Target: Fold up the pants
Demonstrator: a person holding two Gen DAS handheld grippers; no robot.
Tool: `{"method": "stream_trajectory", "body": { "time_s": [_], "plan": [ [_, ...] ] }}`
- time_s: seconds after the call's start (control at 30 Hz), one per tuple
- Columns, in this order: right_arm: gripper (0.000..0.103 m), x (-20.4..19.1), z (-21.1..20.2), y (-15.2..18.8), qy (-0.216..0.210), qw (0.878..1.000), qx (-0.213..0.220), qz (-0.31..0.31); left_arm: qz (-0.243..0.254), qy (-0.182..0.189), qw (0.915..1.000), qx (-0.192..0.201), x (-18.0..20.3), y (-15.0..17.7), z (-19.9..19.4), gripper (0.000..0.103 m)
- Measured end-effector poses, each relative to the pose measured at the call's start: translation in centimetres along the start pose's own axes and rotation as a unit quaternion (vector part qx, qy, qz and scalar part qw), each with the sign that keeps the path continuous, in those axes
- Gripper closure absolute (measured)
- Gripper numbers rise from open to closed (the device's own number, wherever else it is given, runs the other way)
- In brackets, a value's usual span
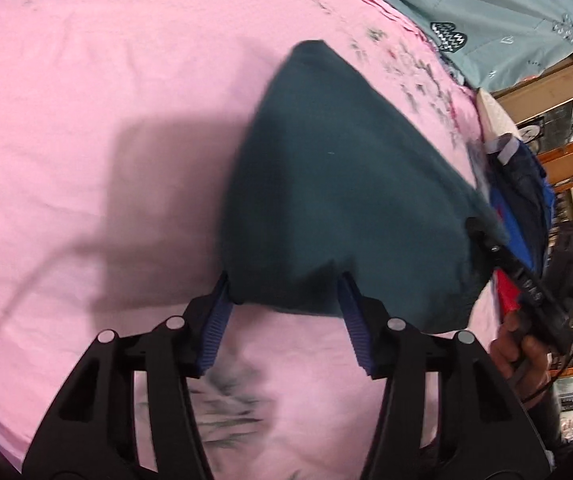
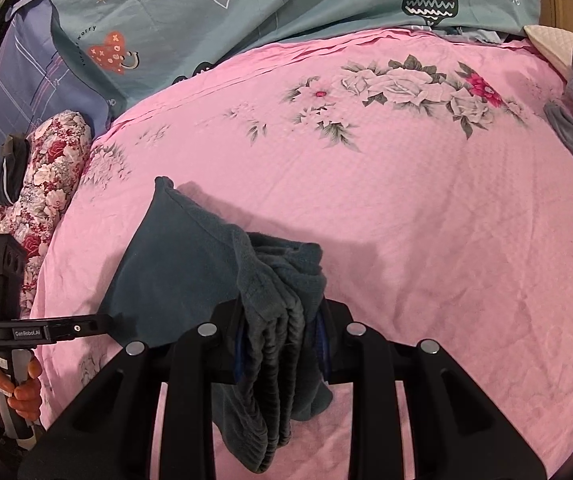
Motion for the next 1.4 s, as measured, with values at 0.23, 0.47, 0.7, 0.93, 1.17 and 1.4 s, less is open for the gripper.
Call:
{"method": "stream_trajectory", "body": {
  "time_s": [0.23,0.47,0.7,0.93,1.17,1.4],
  "plan": [
    [0.075,3.2,1.9,0.6,-0.058,0.997,-0.029,0.031,-0.038,0.047,0.9977,0.032,1.2,0.1,0.4,0.069],
    [0.075,3.2,2.2,0.3,-0.065,0.997,-0.037,0.011,-0.144,0.082,0.9849,0.048,-1.9,-0.1,-0.1,0.042],
    [0.075,3.3,2.5,0.1,-0.066,0.997,-0.037,0.014,-0.122,0.075,0.9884,0.048,-1.2,-1.1,0.4,0.083],
    [0.077,0.0,-0.9,-0.9,-0.011,0.999,0.018,-0.035,-0.048,0.041,0.9935,0.095,1.6,-0.7,-3.0,0.087],
    [0.077,-6.3,-3.1,-4.3,0.013,0.993,0.064,-0.101,0.012,0.002,0.988,0.154,2.3,-0.4,-8.8,0.087],
    [0.077,-16.5,-1.3,-10.7,-0.001,0.981,0.08,-0.175,0.022,-0.03,0.9697,0.242,-3.2,-1.4,-18.9,0.087]
  ]
}}
Point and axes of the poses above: each gripper's, at about its wrist camera, not at the fingertips, and z roughly the way its jaws point, x to its right, y to its underside, the point moved 4 cm from there along z, roughly the way its jaws point, and after that the axes turned 14 degrees about -x, right-handed, at the moved point
